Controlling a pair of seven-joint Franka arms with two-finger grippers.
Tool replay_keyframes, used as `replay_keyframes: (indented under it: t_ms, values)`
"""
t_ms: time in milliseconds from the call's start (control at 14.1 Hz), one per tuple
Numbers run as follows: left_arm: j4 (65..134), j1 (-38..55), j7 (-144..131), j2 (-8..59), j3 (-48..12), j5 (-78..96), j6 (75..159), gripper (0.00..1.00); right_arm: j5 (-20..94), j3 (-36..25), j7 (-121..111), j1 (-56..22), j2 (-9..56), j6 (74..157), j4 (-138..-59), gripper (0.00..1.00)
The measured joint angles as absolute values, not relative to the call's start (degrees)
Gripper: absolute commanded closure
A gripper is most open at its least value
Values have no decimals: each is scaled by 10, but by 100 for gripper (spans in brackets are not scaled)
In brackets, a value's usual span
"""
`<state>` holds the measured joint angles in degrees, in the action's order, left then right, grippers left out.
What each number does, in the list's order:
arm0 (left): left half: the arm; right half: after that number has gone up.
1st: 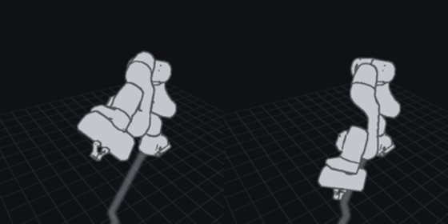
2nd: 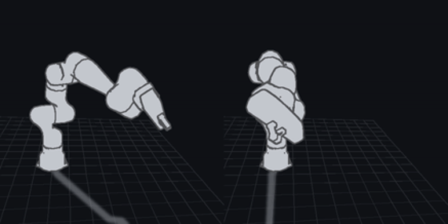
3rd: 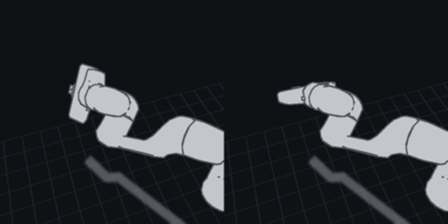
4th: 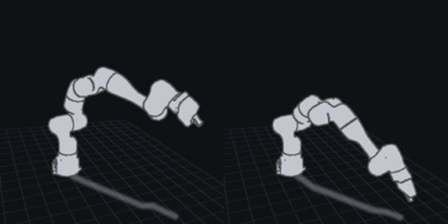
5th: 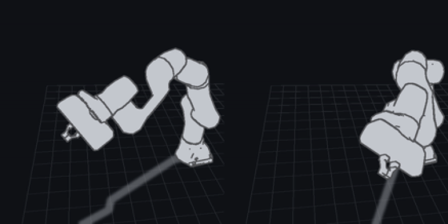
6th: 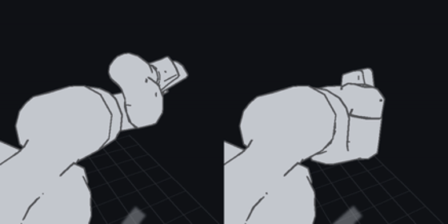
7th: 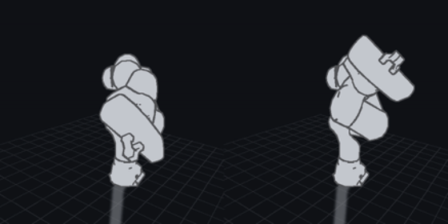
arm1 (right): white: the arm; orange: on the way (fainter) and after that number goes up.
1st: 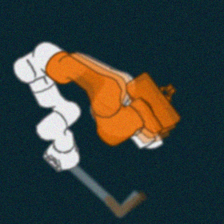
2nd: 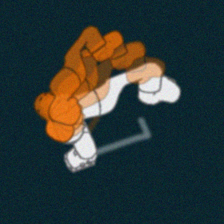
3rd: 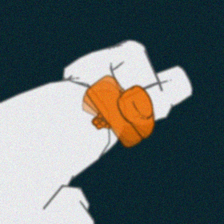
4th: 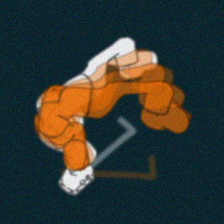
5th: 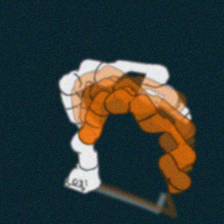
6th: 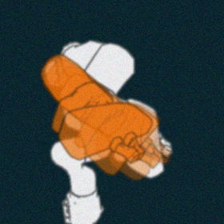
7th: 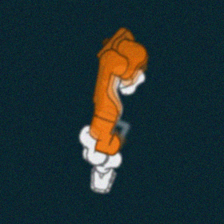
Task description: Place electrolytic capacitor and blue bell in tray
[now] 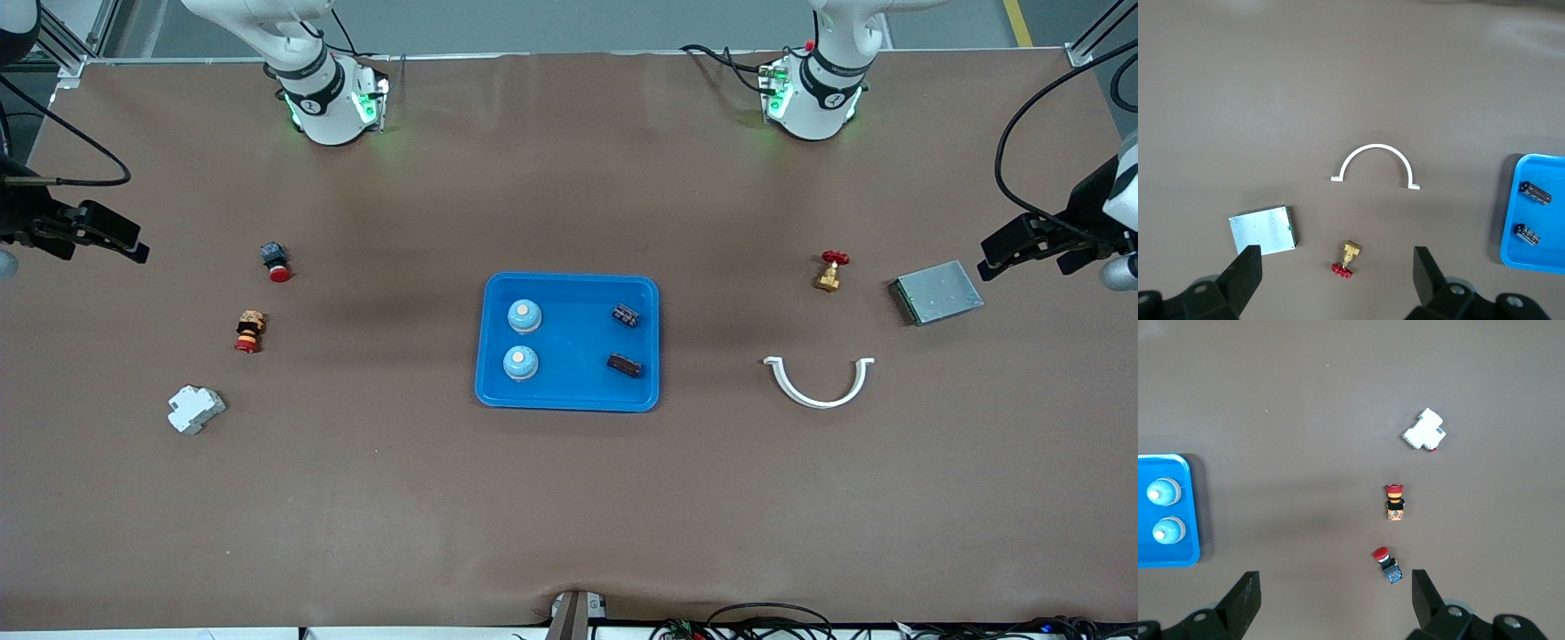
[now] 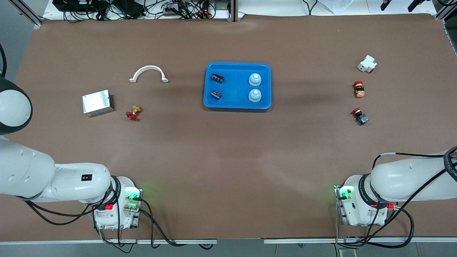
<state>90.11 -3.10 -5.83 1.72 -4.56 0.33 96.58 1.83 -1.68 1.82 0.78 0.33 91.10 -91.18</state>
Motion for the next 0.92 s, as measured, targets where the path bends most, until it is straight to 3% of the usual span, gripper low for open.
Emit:
replay_keyframes:
  t_ms: [925]
  values:
    - [902,-31,-58,20,-46,9,966,0,18,-16,18,8,3,911,-912,0]
